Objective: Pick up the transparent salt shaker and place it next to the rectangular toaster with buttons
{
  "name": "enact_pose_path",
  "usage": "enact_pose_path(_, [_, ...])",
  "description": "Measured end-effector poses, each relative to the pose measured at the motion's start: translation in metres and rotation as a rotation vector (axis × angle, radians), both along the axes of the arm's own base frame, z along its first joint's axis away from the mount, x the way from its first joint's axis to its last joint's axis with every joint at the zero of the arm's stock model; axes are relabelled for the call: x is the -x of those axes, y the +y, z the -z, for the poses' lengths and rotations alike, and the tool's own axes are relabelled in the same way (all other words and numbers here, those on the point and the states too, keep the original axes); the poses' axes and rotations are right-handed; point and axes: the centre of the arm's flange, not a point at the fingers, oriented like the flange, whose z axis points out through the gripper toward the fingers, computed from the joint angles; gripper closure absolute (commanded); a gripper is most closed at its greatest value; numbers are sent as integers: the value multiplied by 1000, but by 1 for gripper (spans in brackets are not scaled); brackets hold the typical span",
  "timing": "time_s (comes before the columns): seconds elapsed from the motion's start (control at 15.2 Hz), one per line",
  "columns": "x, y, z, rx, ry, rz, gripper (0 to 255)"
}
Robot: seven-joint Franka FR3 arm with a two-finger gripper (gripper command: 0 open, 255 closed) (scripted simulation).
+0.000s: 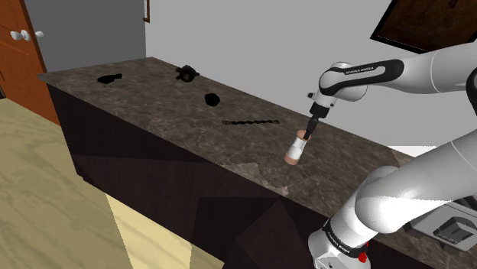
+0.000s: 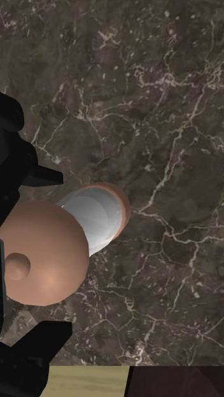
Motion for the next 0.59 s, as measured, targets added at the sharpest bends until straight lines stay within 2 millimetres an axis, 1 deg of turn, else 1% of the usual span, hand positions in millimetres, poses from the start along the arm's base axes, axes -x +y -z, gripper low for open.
enact_pose_path(0.2, [0,0,0,0,0,0,0])
enact_pose_path(0.26, [0,0,0,0,0,0,255])
enact_pose_path(0.59, [0,0,1,0,0,0,255])
